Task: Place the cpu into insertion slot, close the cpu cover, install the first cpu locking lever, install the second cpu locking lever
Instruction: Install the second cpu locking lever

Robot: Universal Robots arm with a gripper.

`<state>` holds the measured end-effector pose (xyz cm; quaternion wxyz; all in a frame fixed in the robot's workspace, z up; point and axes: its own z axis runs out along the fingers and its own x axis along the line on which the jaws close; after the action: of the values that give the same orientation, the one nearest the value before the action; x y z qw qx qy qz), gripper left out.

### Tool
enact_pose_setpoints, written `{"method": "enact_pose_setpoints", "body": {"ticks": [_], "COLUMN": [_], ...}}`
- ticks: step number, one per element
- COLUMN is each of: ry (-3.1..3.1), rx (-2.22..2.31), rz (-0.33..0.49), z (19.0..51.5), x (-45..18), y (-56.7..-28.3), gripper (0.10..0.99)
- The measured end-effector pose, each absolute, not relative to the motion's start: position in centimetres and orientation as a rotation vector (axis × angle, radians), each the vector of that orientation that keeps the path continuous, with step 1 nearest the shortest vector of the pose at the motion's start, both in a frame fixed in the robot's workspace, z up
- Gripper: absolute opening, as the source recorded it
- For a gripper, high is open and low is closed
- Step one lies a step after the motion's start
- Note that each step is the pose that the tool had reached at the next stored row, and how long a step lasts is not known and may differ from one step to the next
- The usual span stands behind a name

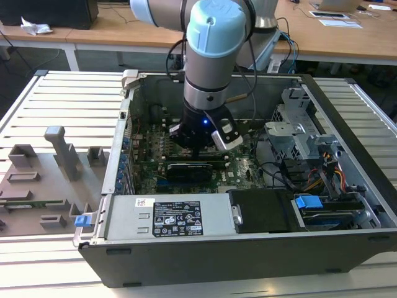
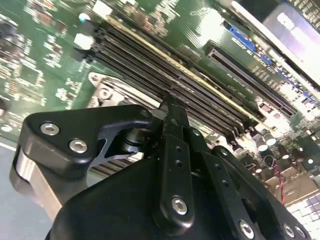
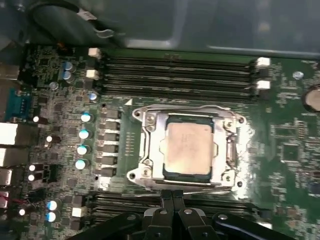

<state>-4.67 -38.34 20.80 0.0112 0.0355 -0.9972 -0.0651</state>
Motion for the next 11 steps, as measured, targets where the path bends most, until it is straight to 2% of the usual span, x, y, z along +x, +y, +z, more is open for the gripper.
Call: {"method": "enact_pose_setpoints", "body": {"ticks": [11], "ry": [-3.091], "rx": [0.242], "rz": [-0.318], "z": [20.4], "x": [-6.9], "y": [-38.3], "gripper": [0.106]}}
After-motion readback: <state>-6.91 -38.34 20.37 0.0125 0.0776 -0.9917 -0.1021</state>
